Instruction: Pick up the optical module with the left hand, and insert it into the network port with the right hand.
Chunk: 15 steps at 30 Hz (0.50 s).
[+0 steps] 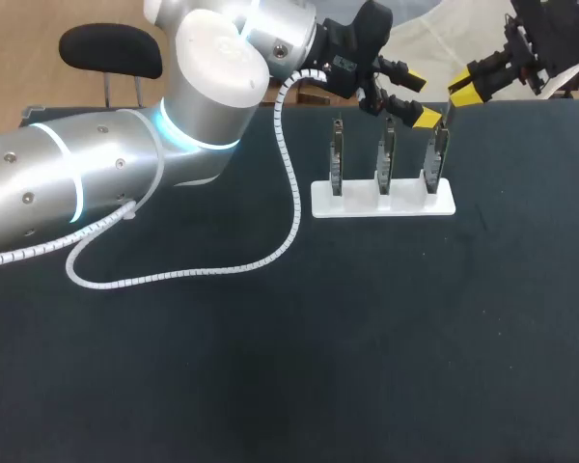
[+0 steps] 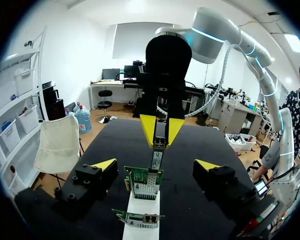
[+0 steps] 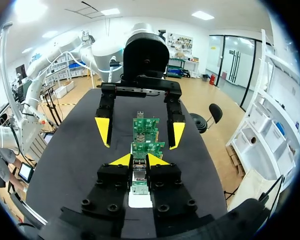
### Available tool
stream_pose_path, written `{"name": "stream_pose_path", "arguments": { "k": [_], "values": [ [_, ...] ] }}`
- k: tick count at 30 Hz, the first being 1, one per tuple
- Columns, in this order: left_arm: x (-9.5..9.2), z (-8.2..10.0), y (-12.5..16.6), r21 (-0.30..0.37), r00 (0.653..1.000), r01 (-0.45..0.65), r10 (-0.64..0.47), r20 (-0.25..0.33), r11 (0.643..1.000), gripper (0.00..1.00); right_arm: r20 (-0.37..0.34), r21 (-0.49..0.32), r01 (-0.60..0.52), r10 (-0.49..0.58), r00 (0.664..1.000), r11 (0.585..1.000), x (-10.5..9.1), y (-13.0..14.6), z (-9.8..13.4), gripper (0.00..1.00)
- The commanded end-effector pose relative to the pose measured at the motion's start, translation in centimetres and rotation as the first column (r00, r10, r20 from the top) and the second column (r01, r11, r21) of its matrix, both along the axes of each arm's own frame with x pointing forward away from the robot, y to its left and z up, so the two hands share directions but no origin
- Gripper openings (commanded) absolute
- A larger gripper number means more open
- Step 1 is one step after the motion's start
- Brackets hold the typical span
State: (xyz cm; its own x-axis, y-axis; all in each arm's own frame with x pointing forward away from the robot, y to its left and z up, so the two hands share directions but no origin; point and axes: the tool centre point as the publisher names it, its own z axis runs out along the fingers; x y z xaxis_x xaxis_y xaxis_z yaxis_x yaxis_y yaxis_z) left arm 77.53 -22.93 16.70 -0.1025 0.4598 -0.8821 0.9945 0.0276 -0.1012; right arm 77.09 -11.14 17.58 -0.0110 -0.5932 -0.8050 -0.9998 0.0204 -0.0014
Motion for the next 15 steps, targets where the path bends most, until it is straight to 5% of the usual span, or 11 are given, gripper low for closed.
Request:
{"name": "stream_pose_path", "arguments": {
  "k": [1,15],
  "values": [
    [0.25,0.0,-0.07,0.002,1.0,0.005,-0.005,-0.001,1.0,1.0,0.001,-0.001,0.005,-0.005,1.0,1.0,-0.36,0.1,0.07,0.0],
    [0.25,0.0,-0.07,0.002,1.0,0.005,-0.005,-0.001,1.0,1.0,-0.044,0.012,-0.005,0.005,0.999,1.0,0.17,0.06,0.6,0.0]
  ]
}}
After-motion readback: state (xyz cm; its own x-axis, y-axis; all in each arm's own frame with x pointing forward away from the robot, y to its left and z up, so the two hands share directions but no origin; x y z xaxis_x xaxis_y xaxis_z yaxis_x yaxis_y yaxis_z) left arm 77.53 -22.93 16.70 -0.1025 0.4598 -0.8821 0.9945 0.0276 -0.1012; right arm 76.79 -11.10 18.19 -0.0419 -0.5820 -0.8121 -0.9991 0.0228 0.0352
